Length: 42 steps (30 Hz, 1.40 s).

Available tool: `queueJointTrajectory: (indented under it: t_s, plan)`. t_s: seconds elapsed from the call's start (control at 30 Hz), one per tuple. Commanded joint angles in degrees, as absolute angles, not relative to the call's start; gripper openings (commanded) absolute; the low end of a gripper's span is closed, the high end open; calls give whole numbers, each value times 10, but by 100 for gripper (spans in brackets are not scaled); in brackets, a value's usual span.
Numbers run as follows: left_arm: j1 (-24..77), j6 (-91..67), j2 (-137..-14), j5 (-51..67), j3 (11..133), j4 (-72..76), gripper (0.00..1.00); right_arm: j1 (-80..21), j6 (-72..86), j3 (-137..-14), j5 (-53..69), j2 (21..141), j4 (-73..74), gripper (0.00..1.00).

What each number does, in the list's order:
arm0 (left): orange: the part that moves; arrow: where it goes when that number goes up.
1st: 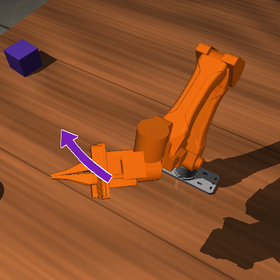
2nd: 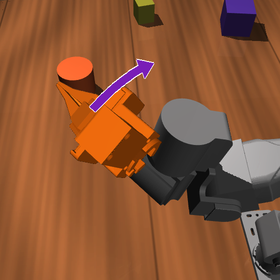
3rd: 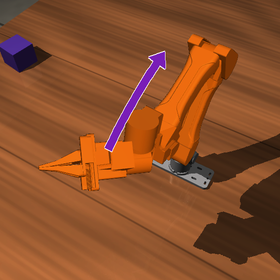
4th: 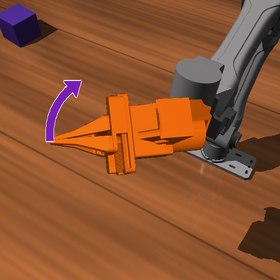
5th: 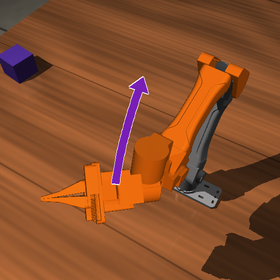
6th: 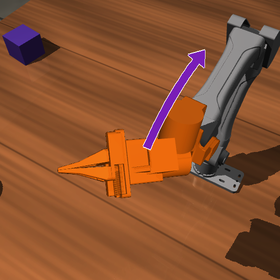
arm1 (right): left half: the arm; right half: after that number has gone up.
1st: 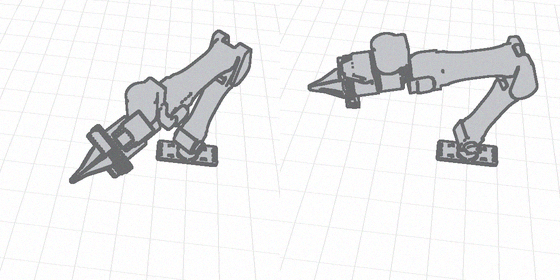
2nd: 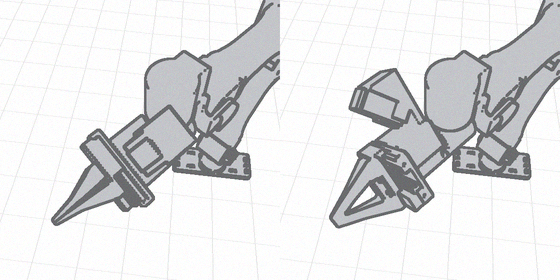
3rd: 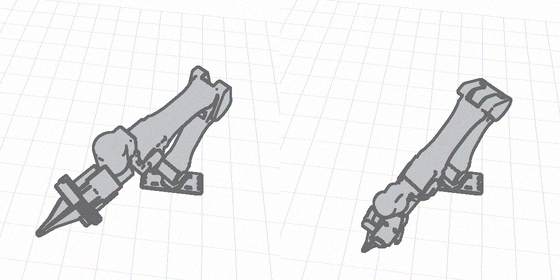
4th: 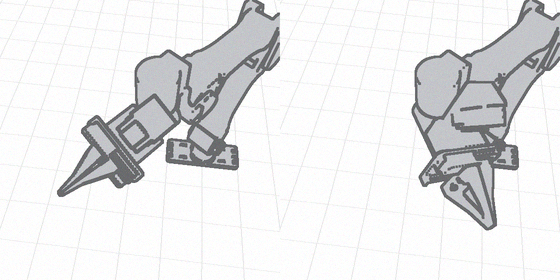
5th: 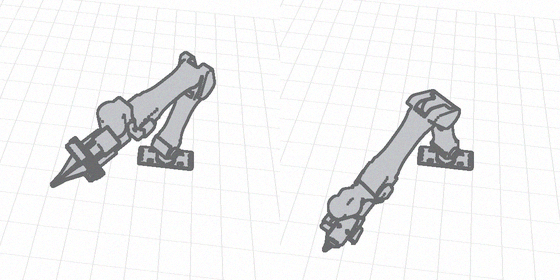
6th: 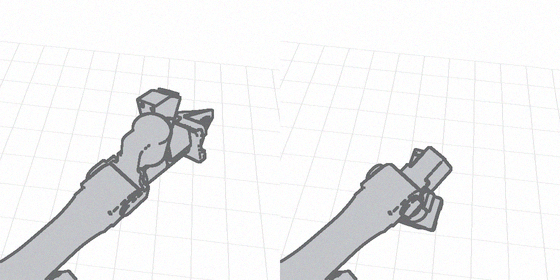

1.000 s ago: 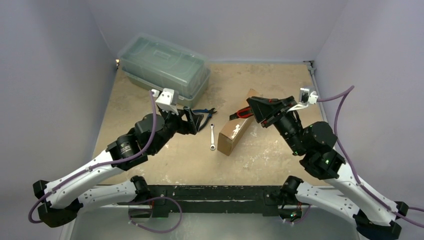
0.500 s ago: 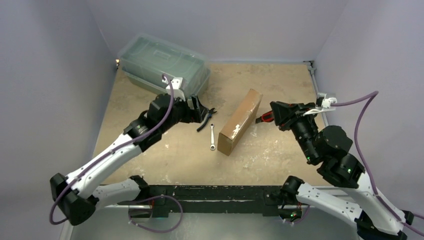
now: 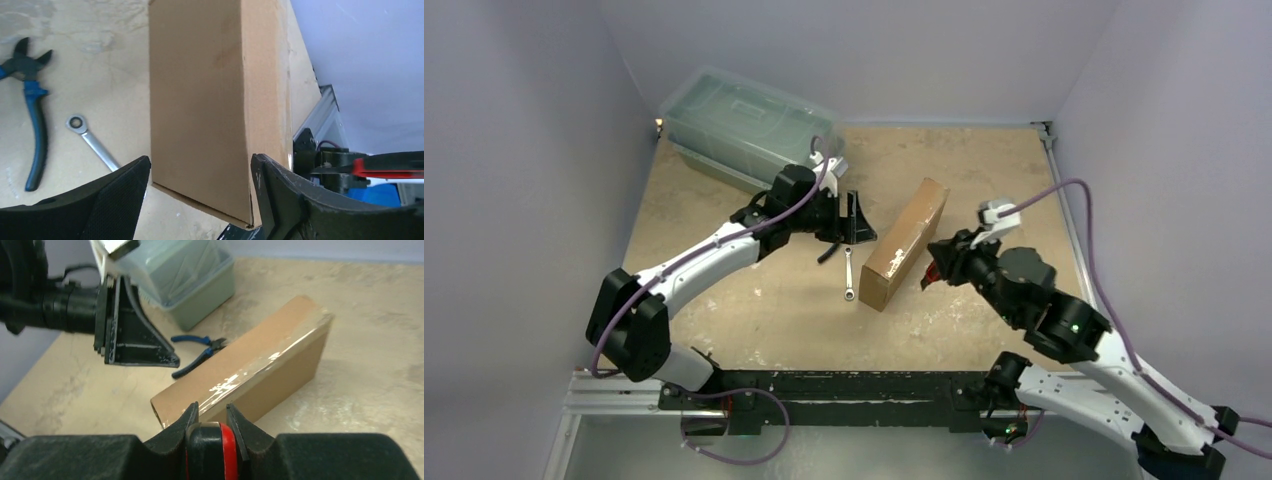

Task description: Unpack the express box

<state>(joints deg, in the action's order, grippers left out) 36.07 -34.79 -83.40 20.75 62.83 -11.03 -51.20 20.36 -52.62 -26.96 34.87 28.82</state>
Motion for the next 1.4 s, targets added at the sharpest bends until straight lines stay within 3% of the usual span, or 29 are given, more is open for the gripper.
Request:
queueJointTrajectory:
  t_s: [0.0,0.43,0.7,0.93,1.17,1.37]
  plan:
    - [361,-320,-851,307,653,-48,74,-512,194,-484,-188,388,184,0]
    - [361,-272,-873,364,640,-45,68,-545,209,-352,-173,406,-51,0]
    - [361,-250,-870,341,639,-71,66,-556,209,-322,-195,406,-137,0]
    - [361,-244,-870,324,633,-86,61,-556,170,-372,-202,390,-47,0]
    - [360,-245,-883,322,636,-98,53,-556,110,-452,-109,370,65,0]
    - [361,-246,-884,320,636,-100,51,-556,84,-479,-111,392,6,0]
